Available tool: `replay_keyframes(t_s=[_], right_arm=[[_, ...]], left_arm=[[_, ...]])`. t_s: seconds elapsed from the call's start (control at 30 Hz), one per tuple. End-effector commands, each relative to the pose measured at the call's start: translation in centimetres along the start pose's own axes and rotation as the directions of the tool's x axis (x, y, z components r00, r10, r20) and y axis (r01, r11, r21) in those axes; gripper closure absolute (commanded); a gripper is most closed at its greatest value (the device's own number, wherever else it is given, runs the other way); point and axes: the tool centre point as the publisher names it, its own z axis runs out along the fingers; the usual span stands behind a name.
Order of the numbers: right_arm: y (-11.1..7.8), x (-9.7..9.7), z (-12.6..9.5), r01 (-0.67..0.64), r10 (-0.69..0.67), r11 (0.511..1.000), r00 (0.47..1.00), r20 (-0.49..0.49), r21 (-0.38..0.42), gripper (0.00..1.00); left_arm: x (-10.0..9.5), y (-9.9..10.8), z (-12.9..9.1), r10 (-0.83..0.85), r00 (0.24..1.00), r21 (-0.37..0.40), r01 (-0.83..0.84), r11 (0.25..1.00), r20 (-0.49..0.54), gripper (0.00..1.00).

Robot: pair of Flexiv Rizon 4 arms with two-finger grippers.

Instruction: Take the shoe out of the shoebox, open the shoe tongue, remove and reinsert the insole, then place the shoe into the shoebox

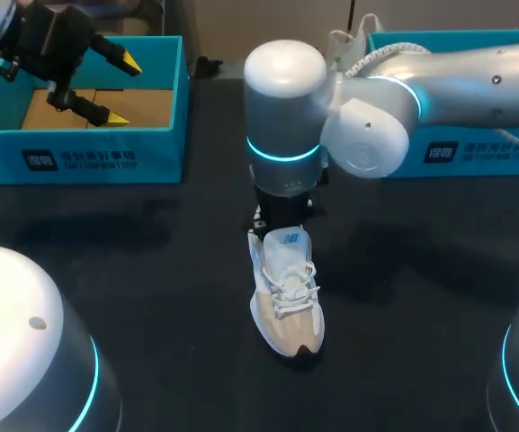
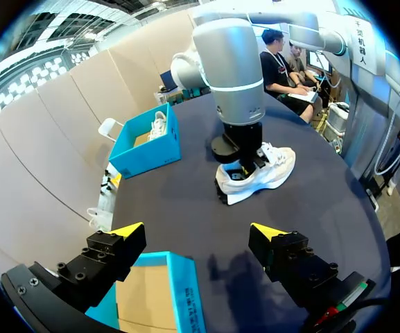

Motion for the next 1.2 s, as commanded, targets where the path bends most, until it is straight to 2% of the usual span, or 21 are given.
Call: replay_keyframes(t_s=[0.03, 0.2, 0.47, 0.57, 0.7, 0.83, 1.2], right_arm=[[0.3, 0.2, -1.0, -0.007, 0.008, 1.0, 1.0, 0.023, -0.025, 1.0], [1.2, 0.2, -1.4, -0.007, 0.009, 0.998, 1.0, 0.03, -0.058, 1.0], [2.2, 0.9, 0.8, 0.01, -0.01, 0.999, 1.0, 0.007, -0.047, 1.0], [2.2, 0.9, 1.1, 0.006, -0.005, 0.999, 1.0, 0.009, -0.044, 1.0], [2.5, 0.5, 0.1, -0.011, 0.013, 0.997, 0.999, 0.03, -0.08, 1.0], [3.2, 0.3, -1.0, -0.022, 0.035, 0.984, 0.997, 0.073, -0.175, 1.0], [5.2, 0.5, 0.8, 0.0, 0.026, 0.967, 0.995, 0.099, -0.256, 1.0]], left_arm=[[0.0, 0.0, -0.1, -0.001, 1.0, -0.004, 0.001, 1.0, -0.002, 0.0], [0.0, 0.0, -0.1, -0.001, 1.0, -0.004, 0.001, 1.0, -0.002, 0.0], [0.0, 0.0, -0.1, -0.001, 1.0, -0.004, 0.001, 1.0, -0.002, 0.0], [0.0, 0.0, -0.1, -0.001, 1.0, -0.004, 0.001, 1.0, -0.002, 0.0], [0.0, 0.0, -0.1, -0.001, 1.0, -0.004, 0.001, 1.0, -0.002, 0.0], [0.0, 0.0, -0.1, -0.001, 1.0, -0.004, 0.001, 1.0, -0.002, 0.0], [0.0, 0.0, -0.1, -0.001, 1.0, -0.004, 0.001, 1.0, -0.002, 0.0]])
